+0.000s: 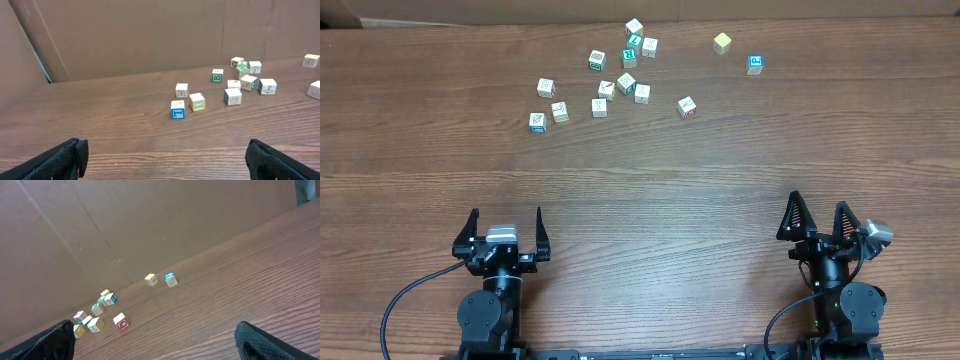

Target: Form a horizontal line

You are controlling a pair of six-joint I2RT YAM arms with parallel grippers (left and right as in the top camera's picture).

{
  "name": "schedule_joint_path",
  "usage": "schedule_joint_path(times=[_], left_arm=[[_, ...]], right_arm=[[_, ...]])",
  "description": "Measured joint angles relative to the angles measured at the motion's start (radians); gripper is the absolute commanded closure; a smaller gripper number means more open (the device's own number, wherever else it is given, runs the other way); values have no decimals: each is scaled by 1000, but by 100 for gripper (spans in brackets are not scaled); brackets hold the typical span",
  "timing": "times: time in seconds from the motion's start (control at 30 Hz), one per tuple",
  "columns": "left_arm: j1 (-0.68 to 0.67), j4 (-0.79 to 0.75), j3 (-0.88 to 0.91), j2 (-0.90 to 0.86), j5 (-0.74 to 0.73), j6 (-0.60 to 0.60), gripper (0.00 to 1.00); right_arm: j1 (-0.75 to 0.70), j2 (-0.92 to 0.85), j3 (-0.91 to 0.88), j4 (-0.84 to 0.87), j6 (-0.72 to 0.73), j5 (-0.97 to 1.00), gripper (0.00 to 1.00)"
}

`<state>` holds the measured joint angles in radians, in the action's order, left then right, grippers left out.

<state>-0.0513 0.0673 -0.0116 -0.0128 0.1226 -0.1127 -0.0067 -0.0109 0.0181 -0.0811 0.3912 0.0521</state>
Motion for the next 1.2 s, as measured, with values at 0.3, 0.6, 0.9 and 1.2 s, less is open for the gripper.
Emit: schedule_joint_path(times=[0.3, 0.6, 0.9, 1.2], left_arm=[[0, 0, 0, 0, 0, 0, 0], [0, -119, 3, 0, 1, -69, 0], [0, -95, 3, 0, 8, -125, 0], [0, -123, -69, 0, -49, -106, 0]], right_arm=[[0, 0, 0, 0, 0, 1, 0], [0, 0, 0, 0, 0, 0, 0], [0, 0, 0, -1, 0, 0, 0], [0, 0, 0, 0, 0, 0, 0]])
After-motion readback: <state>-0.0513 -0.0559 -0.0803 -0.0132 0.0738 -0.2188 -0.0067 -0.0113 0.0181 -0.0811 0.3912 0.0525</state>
